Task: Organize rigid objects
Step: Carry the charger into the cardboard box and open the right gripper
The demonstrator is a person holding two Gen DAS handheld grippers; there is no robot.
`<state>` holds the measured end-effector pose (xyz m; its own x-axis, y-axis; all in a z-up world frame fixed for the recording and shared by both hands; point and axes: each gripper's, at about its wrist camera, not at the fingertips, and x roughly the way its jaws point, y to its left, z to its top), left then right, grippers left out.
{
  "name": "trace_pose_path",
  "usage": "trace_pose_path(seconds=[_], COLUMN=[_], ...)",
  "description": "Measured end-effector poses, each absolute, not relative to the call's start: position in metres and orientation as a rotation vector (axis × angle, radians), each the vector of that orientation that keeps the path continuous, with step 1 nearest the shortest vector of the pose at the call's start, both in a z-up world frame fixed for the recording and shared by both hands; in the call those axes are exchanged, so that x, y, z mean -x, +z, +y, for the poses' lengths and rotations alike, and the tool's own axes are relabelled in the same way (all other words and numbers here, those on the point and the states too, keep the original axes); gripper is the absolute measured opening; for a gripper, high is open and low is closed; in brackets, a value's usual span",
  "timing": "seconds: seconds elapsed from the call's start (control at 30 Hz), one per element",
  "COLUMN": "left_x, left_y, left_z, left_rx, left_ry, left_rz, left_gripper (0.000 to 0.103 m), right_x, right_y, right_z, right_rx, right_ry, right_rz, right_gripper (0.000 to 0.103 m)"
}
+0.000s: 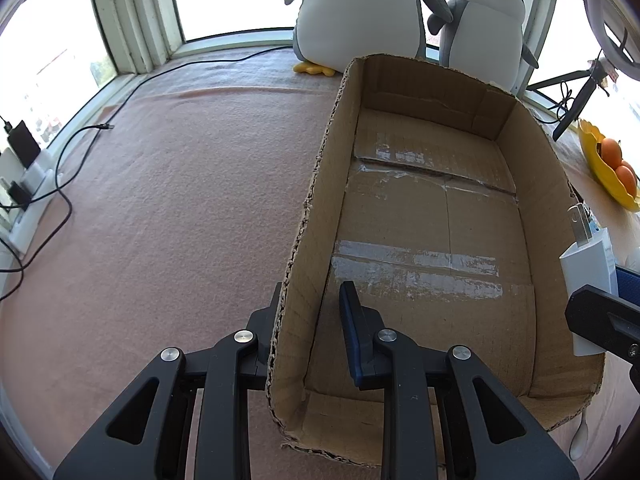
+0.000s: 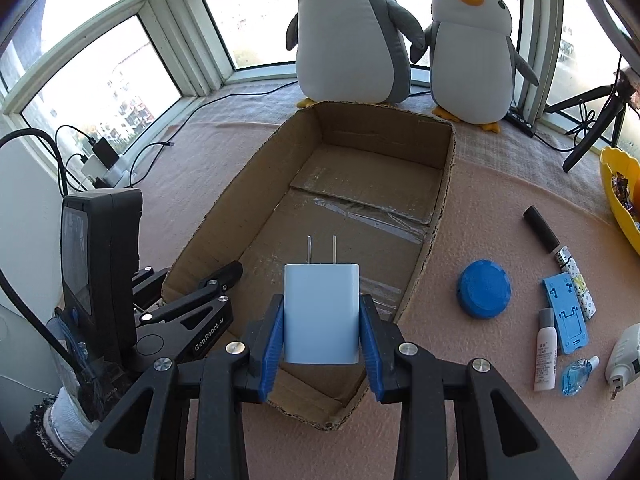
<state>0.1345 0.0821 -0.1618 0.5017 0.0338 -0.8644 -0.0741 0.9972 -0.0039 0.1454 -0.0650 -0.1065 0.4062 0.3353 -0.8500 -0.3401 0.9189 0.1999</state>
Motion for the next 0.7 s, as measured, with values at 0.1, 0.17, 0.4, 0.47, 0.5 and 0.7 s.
trace_pose_path(seconds=[0.1,0.17,0.4,0.47,0.5,0.7], left_x=[-0.135,-0.135,-0.135,-0.135,-0.135,-0.135], left_y=[-0.162,-0.162,-0.162,-0.162,-0.162,-0.162], left_z=[0.081,0.081,0.081,0.081,0.080,0.080], left_rx=[0.038,0.038,0.040,0.038,0.037,0.038], left_ry=[0.067,0.067,0.070,0.071,0.072,0.072], left_rz=[1.042,1.041,1.041,1.041,1.041,1.041], left_gripper=[0.023,0.023,0.023,0.023,0.023,0.023], right_x=[-0.145,-0.145,-0.143,-0.143,-0.143,-0.137], right_y=[-0.107,-0.103,-0.088,-0.084,-0.082,-0.074], right_z=[-0.061,-0.061,-0.075,-0.085,-0.091,-0.139], right_rx=[0.022,0.020,0.005,-0.017,-0.031,-0.092], right_ry=[0.433,0.430,0.402,0.387,0.380,0.302], right_rz=[1.069,1.049,1.010,1.006,1.007,1.007], right_gripper=[0.035,0.051,0.056,0.056,0.056,0.056])
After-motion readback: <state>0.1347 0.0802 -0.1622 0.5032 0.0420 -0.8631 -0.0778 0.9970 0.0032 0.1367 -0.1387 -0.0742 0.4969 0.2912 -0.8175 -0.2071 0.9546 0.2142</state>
